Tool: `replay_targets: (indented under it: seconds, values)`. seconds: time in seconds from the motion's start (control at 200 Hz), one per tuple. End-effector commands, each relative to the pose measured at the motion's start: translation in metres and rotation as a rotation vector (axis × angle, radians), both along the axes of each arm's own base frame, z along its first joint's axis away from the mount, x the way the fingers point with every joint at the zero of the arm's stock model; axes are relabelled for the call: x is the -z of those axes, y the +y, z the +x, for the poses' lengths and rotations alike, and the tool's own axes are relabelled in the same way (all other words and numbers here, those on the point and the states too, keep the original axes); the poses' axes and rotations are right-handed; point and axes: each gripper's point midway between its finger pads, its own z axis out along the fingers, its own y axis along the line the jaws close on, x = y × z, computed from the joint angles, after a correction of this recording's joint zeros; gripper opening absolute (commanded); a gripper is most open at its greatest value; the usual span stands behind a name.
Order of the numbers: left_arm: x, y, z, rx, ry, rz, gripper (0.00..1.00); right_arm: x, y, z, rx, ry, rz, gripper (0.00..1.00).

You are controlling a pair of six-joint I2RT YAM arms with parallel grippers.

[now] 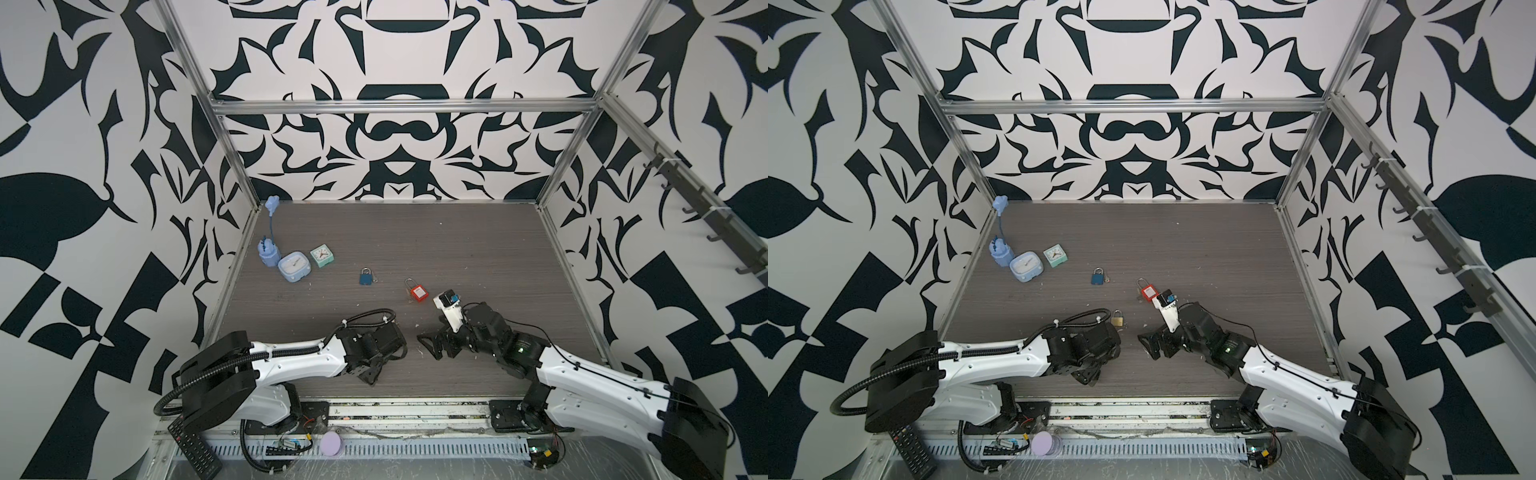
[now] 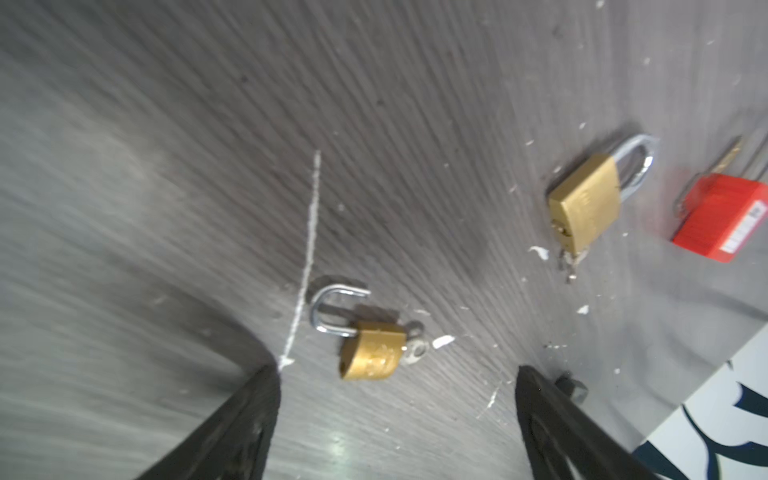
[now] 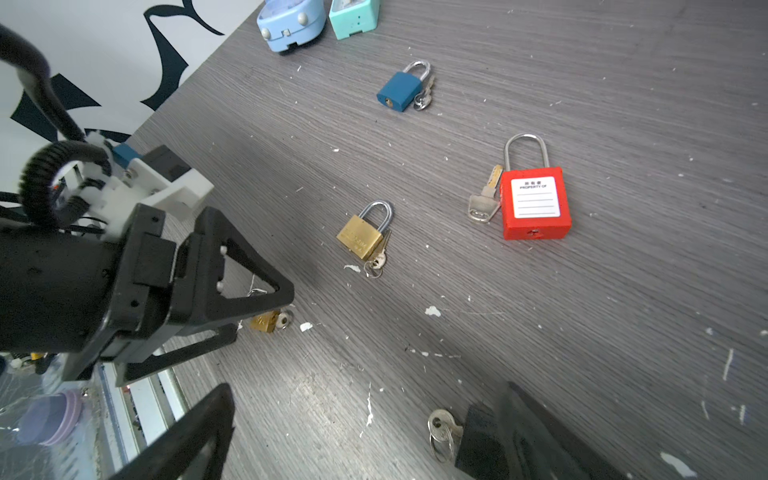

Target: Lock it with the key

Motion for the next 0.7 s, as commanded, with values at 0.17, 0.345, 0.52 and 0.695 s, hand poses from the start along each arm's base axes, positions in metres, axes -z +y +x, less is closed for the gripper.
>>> replay_targets:
  seconds: [0.17,0.345,0.52,0.695]
  values:
    - [0.022,0.024,0.015,-0.196,-0.009,0.003,0.86,-0.016,0.003,0.007,0.014,-0.064,0.040,1.00]
    - [0.023,0.038,0.030,-0.176,-0.036,0.050,0.80,-0.013,0.005,0.008,0.019,-0.047,0.034,1.00]
    - [0.022,0.049,0.044,-0.133,-0.059,0.106,0.76,-0.010,0.008,0.009,0.016,-0.030,0.030,1.00]
    - [0.013,0.049,0.050,-0.051,-0.084,0.150,0.75,-0.010,0.009,0.009,0.016,-0.025,0.032,1.00]
